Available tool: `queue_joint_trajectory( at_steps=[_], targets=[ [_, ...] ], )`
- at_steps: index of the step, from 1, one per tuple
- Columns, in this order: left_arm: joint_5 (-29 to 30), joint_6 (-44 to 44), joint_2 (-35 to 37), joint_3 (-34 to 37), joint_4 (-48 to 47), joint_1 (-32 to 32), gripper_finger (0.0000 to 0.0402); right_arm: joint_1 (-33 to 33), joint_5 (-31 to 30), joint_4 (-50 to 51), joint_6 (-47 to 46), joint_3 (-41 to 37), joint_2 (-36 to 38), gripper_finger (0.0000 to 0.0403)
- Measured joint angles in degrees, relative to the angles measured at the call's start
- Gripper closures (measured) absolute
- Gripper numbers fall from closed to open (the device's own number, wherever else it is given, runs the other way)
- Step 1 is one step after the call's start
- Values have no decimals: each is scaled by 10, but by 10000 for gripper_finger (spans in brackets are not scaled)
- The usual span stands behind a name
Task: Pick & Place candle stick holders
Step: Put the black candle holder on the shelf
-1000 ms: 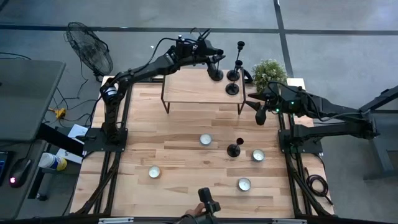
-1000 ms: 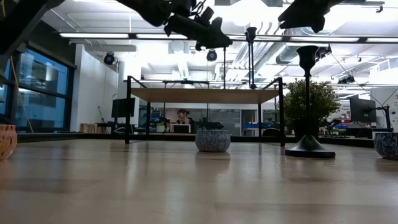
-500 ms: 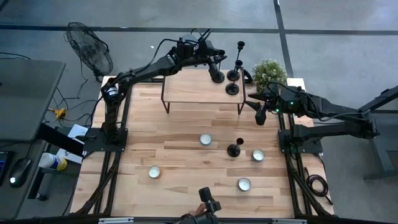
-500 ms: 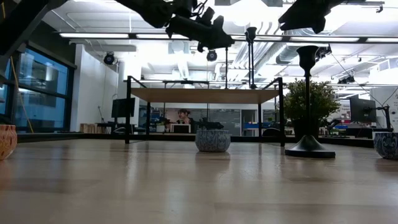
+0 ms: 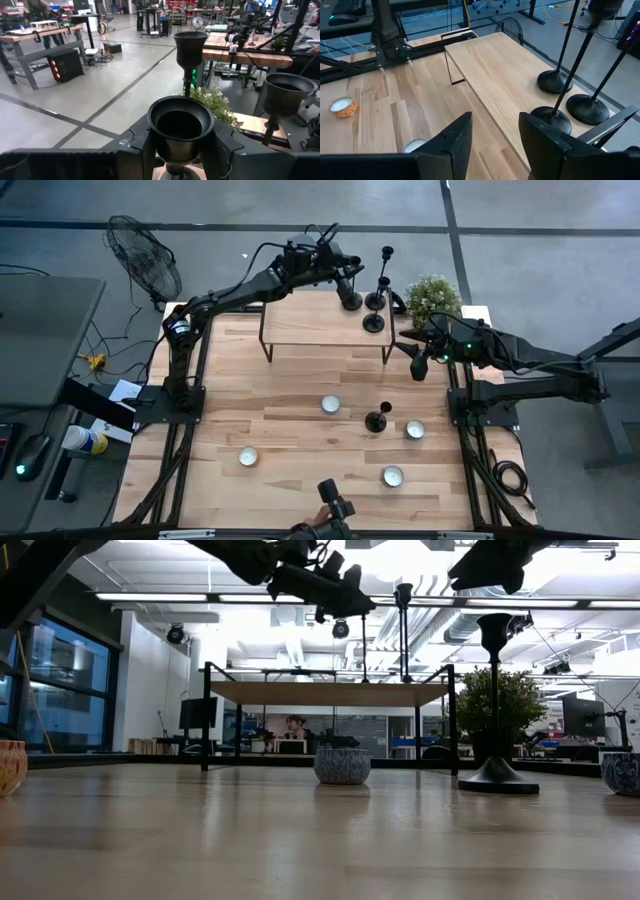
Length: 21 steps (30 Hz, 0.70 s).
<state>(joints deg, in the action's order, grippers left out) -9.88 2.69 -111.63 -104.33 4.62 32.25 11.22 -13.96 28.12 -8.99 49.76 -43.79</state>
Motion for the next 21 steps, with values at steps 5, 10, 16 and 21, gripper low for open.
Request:
queue_joint_trajectory(
  at_steps=[5, 10, 16, 21],
  targets=[
    [0, -3, 0, 0, 0, 0, 287, 0, 0, 0, 0, 0, 0, 249],
    [17, -11, -2, 0, 1, -1, 287, 0, 0, 0, 0, 0, 0, 249],
    [29, -31, -8, 0, 6, -4, 287, 0, 0, -1, 0, 0, 0, 249],
    [30, -29, -8, 0, 4, -4, 287, 0, 0, 0, -1, 0, 0, 249]
  ],
)
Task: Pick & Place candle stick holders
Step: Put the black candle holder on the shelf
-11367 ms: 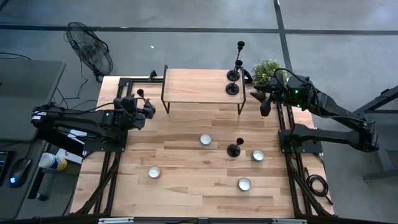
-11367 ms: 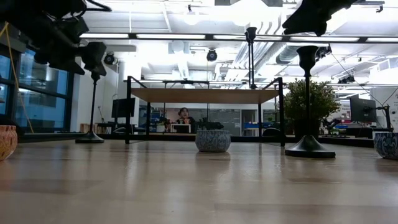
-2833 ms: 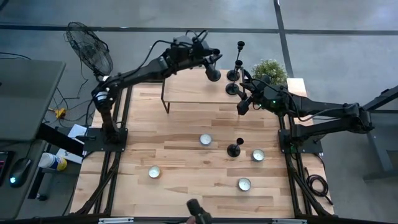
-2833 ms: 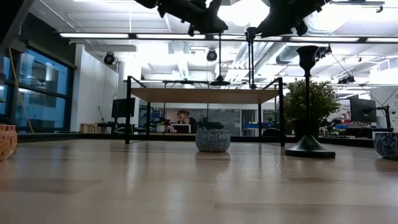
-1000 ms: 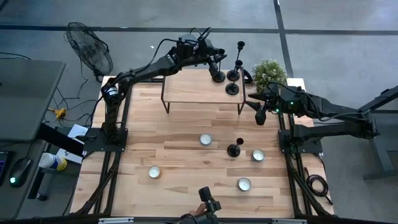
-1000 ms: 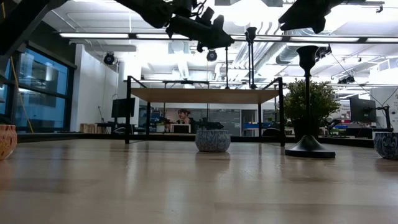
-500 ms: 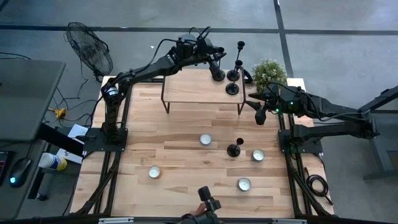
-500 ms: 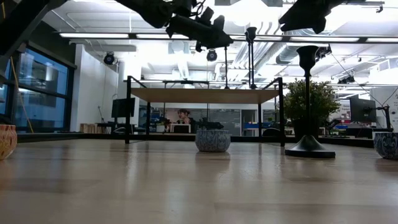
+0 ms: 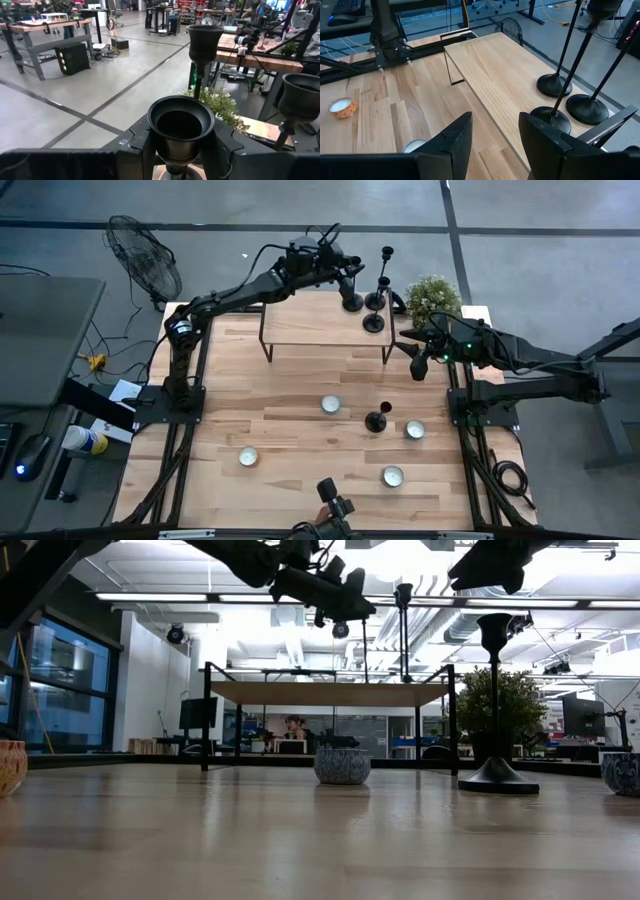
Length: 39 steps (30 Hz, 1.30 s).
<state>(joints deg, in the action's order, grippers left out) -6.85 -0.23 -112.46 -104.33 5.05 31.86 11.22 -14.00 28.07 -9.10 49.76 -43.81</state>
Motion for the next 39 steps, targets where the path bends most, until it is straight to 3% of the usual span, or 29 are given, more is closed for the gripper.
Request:
queue_joint_trajectory(
  at_steps=[39],
  targets=[
    [-16, 3, 0, 0, -4, 0, 286, 0, 0, 0, 0, 0, 0, 249]
  ],
)
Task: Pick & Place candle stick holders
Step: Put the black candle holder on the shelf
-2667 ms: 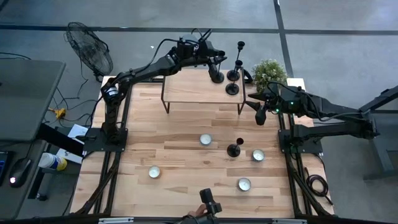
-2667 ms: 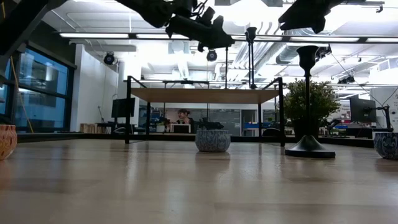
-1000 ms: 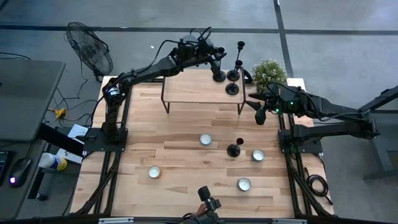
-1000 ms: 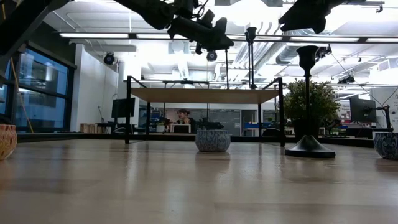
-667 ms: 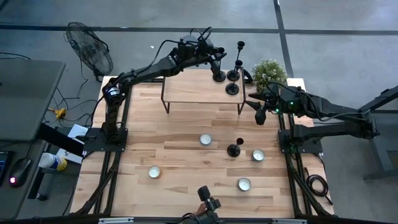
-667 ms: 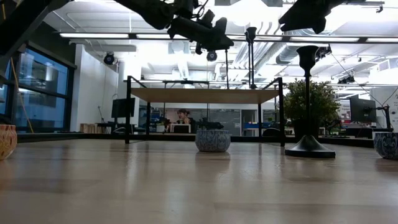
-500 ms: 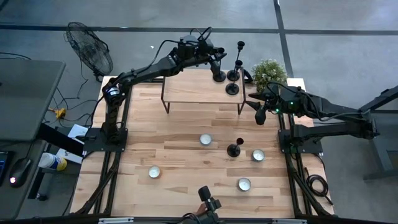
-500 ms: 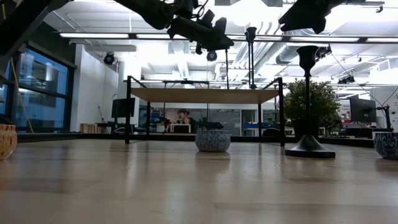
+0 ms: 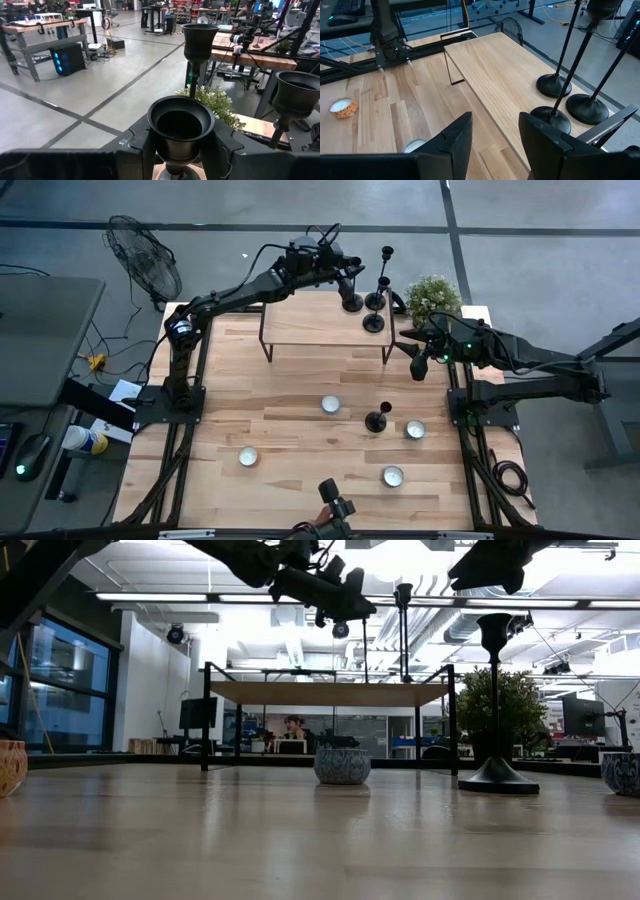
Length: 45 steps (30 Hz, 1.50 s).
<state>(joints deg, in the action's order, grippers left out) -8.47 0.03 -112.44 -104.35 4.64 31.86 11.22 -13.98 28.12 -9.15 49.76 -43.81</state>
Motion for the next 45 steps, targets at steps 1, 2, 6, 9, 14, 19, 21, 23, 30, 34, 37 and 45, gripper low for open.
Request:
queue_joint_trajectory(
  at_steps=[1, 2, 6, 9, 14, 19, 21, 23, 30, 34, 37, 45],
  targets=[
    [0, 0, 0, 0, 0, 0, 284, 0, 0, 0, 0, 0, 0, 249],
    [-1, 0, 0, 0, 0, 0, 281, 0, 0, 0, 0, 0, 0, 249],
    [-2, 0, 0, 0, -4, 0, 249, 0, 0, 0, 0, 0, 0, 249],
    [-2, 0, 0, 0, -2, 0, 220, 0, 0, 0, 0, 0, 0, 249],
    [-1, 2, 0, 0, -1, 0, 191, 0, 0, 1, 0, 0, 0, 249],
    [1, 13, 0, 0, -7, 0, 186, 0, 0, 6, -10, 0, 0, 249],
    [1, 16, 1, 0, -18, 0, 185, 0, 0, 11, -11, 0, 0, 249],
    [1, 20, 1, 0, -32, 0, 185, 0, 0, 16, -11, 0, 0, 249],
    [2, 38, 13, 0, -74, 1, 185, 0, 0, 17, -11, 0, 0, 249],
    [0, 45, 26, 0, -100, 6, 185, 0, 0, 17, -11, 0, 0, 249],
    [-2, 47, 38, 0, -125, 8, 185, 0, 0, 18, -11, 0, 0, 249],
    [-21, 45, 71, 0, -217, 16, 185, 0, 0, 20, -11, 0, 0, 249]
  ],
)
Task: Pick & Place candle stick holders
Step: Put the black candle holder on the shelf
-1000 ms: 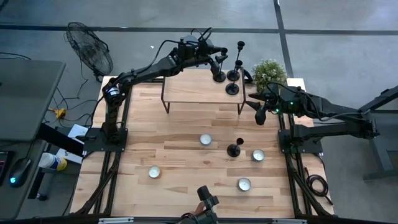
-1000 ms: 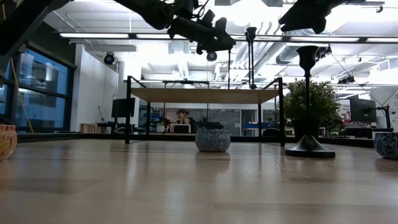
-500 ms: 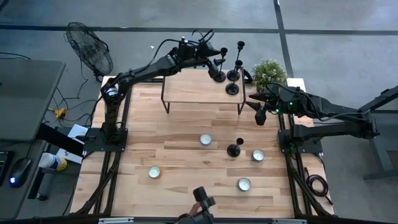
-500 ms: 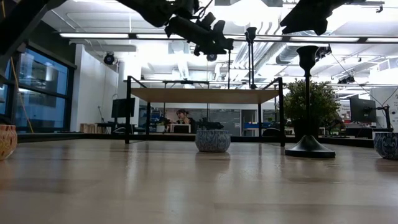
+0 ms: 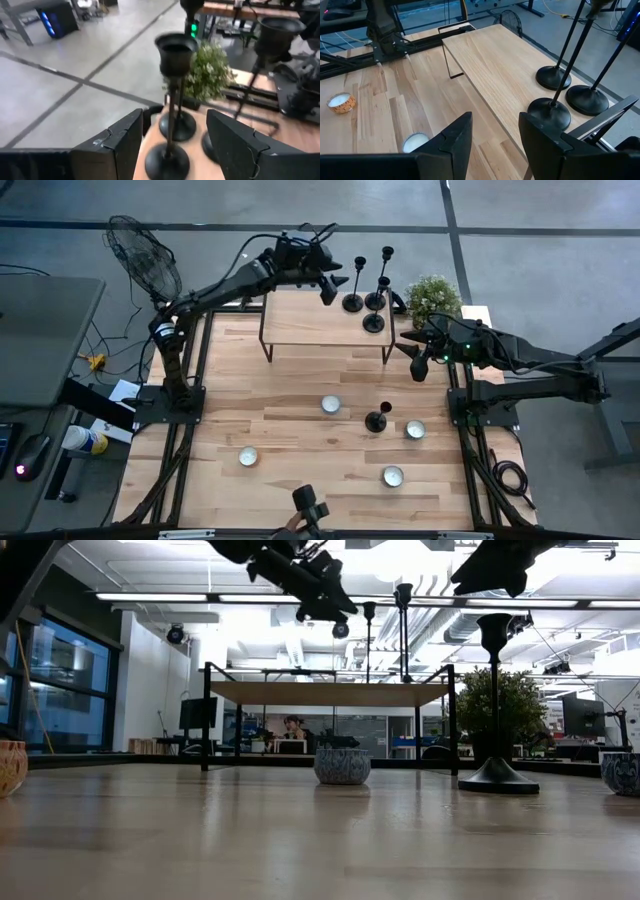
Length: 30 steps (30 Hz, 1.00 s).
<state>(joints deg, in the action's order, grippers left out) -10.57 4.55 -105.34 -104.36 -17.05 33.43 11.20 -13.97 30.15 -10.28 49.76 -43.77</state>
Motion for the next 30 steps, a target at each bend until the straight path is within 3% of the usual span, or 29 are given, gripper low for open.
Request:
queue_joint_trajectory(
  at_steps=[17, 24, 30],
  targets=[
    [-2, 33, 117, 0, -216, 0, 185, 0, 27, 33, -15, 0, 4, 249],
    [3, 43, 159, 0, -311, 0, 185, 0, 88, 84, -59, 0, 11, 249],
    [18, 38, 209, 42, -323, -1, 185, -1, 167, 152, -95, 0, 10, 249]
  ],
)
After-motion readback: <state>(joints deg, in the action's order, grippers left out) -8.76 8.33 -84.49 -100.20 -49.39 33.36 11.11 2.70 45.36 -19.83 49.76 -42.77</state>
